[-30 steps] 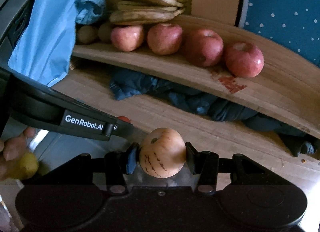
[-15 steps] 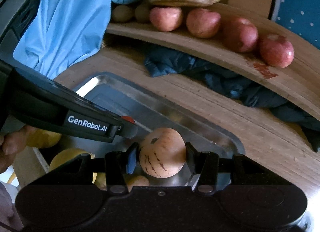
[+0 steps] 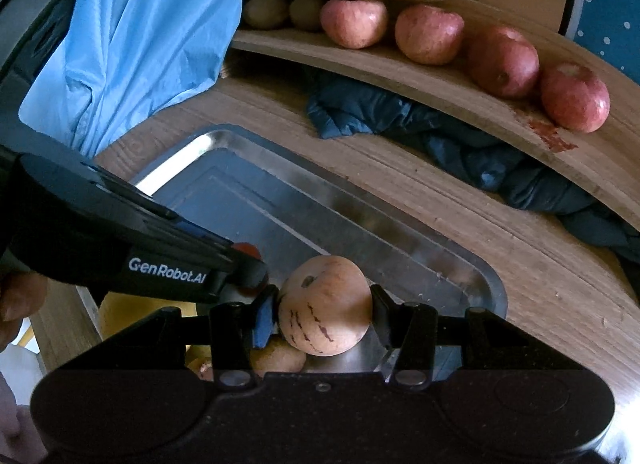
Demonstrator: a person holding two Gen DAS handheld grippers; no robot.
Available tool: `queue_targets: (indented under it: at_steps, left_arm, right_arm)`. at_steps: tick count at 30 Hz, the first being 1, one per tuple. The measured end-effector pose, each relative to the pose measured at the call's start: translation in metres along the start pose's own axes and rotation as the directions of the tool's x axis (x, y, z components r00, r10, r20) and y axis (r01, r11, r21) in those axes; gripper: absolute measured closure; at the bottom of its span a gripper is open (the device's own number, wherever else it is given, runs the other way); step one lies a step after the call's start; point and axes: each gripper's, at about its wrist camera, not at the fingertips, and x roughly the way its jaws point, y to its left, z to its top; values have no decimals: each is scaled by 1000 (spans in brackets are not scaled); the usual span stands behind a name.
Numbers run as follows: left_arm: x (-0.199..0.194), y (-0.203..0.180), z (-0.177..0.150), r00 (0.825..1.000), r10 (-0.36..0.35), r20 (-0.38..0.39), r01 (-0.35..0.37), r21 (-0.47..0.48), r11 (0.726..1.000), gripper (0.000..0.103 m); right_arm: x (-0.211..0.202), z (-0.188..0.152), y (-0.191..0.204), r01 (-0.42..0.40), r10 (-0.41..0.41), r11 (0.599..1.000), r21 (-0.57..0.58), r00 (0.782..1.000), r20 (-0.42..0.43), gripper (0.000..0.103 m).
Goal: Organize fruits
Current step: 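Carry the tomato with the left tool while the right tool carries the pear to the tray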
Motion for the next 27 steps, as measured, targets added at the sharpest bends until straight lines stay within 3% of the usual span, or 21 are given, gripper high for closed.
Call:
queue_targets:
  at_steps: [27]
  left_arm:
    - [0,-2,-3,1000,21,-8,-21,0,1000,79]
  right_arm:
    - [3,-4,0,-10,10,1000,16,1000,-18,53]
